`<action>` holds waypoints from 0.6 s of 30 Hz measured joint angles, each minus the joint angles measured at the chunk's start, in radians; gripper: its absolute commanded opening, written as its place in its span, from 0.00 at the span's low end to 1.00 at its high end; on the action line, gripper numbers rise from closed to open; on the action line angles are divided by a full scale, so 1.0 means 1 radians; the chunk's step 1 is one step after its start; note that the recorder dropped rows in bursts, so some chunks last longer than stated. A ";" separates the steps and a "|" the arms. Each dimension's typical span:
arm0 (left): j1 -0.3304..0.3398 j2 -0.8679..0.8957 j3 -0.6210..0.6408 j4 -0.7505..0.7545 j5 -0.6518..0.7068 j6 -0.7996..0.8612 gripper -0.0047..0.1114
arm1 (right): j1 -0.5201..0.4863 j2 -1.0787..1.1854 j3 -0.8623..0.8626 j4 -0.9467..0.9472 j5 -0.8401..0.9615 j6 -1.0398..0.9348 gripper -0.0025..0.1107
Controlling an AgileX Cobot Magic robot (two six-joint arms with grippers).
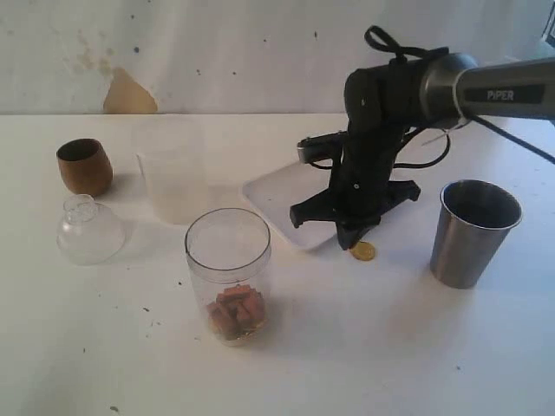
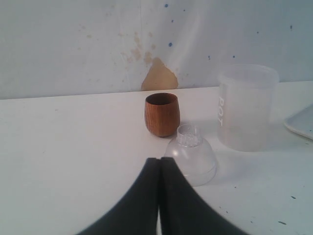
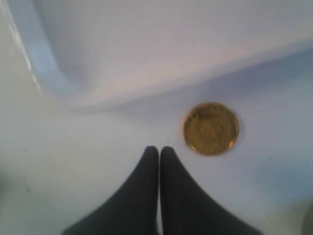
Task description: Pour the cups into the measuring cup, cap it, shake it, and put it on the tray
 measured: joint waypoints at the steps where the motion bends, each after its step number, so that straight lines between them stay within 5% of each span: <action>1: 0.000 0.000 0.000 0.000 0.000 0.000 0.04 | 0.000 0.010 0.005 -0.005 -0.037 0.006 0.02; 18: 0.000 0.000 0.000 0.000 0.000 0.000 0.04 | -0.004 0.068 0.011 -0.197 -0.113 0.112 0.02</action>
